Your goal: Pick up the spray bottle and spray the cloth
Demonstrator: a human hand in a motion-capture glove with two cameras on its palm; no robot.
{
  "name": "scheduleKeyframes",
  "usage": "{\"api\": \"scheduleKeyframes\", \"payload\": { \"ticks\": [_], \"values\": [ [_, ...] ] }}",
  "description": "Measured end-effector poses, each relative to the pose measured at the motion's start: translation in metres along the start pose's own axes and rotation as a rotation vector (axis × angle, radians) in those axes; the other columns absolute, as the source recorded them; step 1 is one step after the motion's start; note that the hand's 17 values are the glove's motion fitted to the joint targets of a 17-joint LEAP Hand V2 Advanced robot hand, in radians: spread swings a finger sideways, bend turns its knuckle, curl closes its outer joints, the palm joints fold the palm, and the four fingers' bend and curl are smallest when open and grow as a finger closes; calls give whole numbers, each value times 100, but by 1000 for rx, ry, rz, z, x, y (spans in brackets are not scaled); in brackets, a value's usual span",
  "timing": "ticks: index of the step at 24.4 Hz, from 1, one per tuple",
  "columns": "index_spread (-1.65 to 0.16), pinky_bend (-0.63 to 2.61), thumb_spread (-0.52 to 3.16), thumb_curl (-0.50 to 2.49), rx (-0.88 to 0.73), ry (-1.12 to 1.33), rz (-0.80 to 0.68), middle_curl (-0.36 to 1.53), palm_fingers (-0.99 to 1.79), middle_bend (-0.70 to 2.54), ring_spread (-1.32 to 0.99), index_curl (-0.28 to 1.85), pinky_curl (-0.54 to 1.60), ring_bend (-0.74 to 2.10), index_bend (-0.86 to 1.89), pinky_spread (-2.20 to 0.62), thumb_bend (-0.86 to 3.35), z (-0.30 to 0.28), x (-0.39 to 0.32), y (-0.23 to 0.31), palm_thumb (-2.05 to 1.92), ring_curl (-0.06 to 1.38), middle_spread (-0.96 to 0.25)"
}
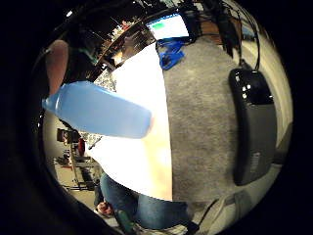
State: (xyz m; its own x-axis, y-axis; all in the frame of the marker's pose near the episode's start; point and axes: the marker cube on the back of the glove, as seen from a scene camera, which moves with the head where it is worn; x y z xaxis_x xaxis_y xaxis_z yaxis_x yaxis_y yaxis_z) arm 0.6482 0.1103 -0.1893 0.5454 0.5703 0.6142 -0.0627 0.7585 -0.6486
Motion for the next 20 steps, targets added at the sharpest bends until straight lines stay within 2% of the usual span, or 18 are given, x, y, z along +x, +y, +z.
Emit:
{"api": "scheduleKeyframes", "payload": {
  "ticks": [2,8,14,20],
  "values": [
    [-23,44,87,57,-95,-65,-1,51,68,30,-10,43,46,52,18,8,-2,-16,12,23,98,47,-6],
    [-23,35,91,57,-153,-201,-33,47,70,23,-8,42,40,47,17,13,-2,-6,17,17,98,43,-5],
    [-24,36,89,59,-154,-269,-78,46,89,26,-10,36,38,49,8,11,-1,-1,16,8,101,41,-5],
    [-25,38,72,63,-148,-329,-101,47,99,29,-13,34,39,48,10,6,0,4,14,1,110,42,-7]
  ]
}}
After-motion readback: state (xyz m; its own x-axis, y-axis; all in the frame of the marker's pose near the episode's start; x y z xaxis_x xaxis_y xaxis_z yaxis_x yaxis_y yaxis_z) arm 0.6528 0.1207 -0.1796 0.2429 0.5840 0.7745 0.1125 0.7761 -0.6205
